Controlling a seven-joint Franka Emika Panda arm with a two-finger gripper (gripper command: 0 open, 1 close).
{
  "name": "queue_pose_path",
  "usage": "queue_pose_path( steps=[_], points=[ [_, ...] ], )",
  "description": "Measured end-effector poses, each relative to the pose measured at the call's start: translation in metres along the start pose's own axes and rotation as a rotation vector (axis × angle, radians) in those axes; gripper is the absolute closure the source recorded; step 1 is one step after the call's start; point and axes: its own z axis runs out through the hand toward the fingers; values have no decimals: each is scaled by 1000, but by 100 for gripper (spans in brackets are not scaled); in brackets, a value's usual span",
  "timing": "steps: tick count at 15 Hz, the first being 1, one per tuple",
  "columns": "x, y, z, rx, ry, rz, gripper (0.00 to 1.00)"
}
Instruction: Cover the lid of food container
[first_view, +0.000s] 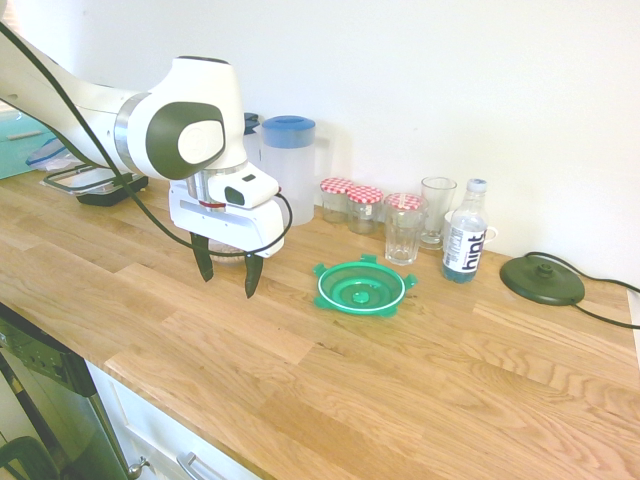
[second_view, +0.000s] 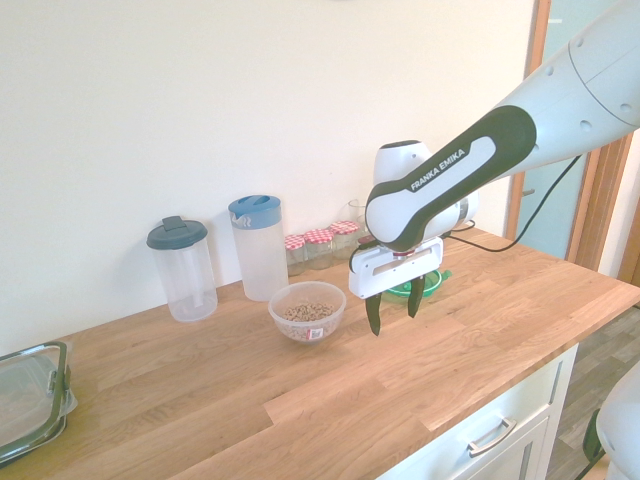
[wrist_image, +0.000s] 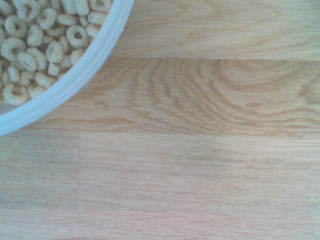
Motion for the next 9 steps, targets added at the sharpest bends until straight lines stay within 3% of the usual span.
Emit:
queue_pose_path(
  steps=[4, 9],
  points=[
    [26, -3, -13, 56, -20, -24, 0],
    [132, 26, -62, 254, -254, -114, 0]
  ],
)
